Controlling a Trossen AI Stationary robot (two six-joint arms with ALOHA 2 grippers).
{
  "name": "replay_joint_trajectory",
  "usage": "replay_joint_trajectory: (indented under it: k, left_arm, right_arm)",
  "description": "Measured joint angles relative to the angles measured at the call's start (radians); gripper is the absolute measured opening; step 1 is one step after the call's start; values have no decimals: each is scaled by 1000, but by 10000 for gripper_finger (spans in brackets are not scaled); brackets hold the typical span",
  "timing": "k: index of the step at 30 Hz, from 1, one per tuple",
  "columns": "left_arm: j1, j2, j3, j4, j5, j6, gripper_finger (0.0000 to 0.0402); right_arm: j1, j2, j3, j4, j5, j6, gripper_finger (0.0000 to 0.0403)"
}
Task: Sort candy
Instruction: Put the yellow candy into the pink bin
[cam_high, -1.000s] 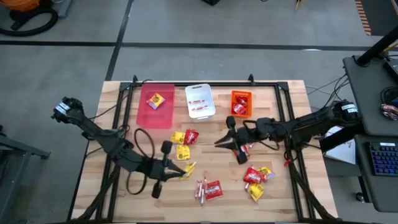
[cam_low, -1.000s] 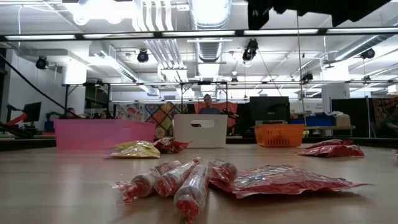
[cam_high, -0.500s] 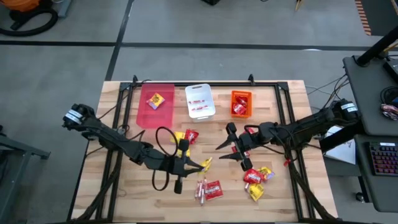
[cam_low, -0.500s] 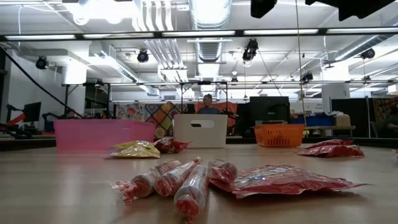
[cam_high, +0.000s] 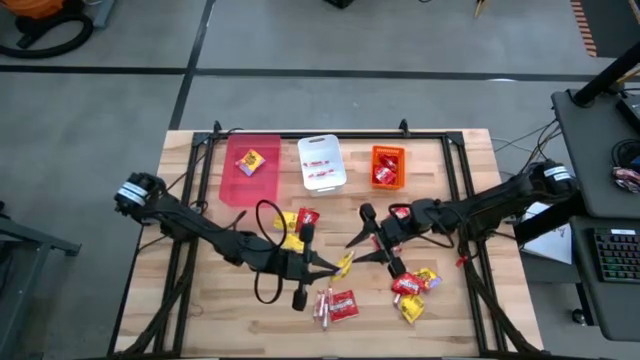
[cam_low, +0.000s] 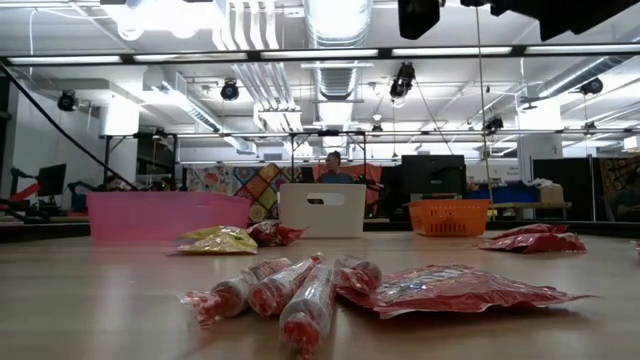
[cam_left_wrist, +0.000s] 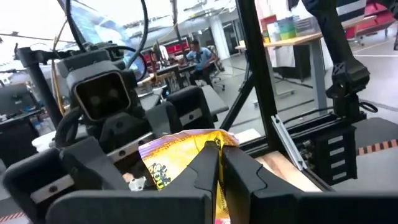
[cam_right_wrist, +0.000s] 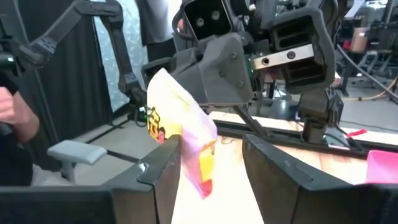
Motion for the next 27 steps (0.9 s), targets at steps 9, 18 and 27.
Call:
replay_joint_trajectory:
  k: [9, 18, 27]
  left_arm:
    - [21, 3, -4, 1, 9, -4, 0]
    - [20, -11, -4, -53, -84, -85, 0]
    - [15, -86, -11, -242, -105, -197, 22]
  right_arm:
    - [0, 60, 0, 95, -25, -26, 142]
    - [-2, 67, 0, 107, -17, -131, 18]
    - [0, 58, 10, 97, 12, -62, 9]
